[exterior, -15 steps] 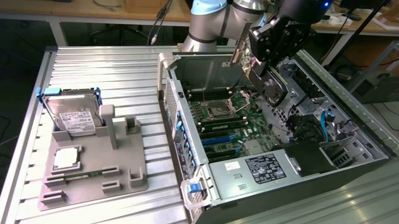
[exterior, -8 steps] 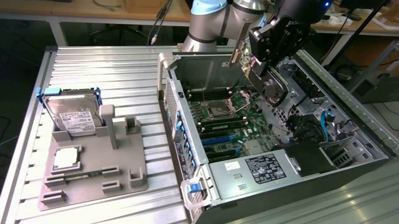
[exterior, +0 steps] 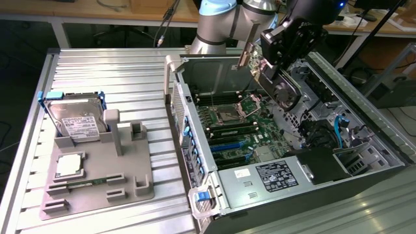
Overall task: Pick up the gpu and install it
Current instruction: 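Insert the gpu into the slot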
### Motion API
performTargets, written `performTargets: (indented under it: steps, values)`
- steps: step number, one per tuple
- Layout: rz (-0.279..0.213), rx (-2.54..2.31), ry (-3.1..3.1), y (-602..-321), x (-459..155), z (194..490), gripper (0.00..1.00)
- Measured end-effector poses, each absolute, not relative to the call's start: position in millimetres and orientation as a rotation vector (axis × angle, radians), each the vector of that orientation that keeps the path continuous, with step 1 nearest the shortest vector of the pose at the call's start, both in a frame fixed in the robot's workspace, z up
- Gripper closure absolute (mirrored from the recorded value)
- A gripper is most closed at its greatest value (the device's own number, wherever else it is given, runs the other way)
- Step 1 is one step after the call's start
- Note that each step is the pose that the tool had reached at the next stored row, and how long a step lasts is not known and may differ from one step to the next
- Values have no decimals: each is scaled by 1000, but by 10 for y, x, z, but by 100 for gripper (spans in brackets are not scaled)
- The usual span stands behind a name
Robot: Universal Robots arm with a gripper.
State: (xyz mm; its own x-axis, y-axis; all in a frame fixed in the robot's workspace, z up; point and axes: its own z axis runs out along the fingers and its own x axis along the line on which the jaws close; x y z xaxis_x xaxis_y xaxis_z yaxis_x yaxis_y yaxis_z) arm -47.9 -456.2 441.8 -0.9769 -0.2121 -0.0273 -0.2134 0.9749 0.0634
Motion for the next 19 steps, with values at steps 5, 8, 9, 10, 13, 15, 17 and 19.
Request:
performTargets:
  steps: [5,8,9,10,13,15,17,19]
  values:
    - [104,-370,3098,-4561,-479,4418,73]
    - [104,-390,3096,-4561,-479,4418,73]
    - [104,-396,3096,-4561,-479,4418,73]
    - [104,-402,3095,-4562,-479,4418,73]
    - [104,-420,3093,-4561,-479,4418,73]
    - [104,-440,3091,-4561,-479,4418,73]
    - [104,-459,3088,-4561,-479,4418,73]
    - [104,-469,3087,-4561,-479,4418,73]
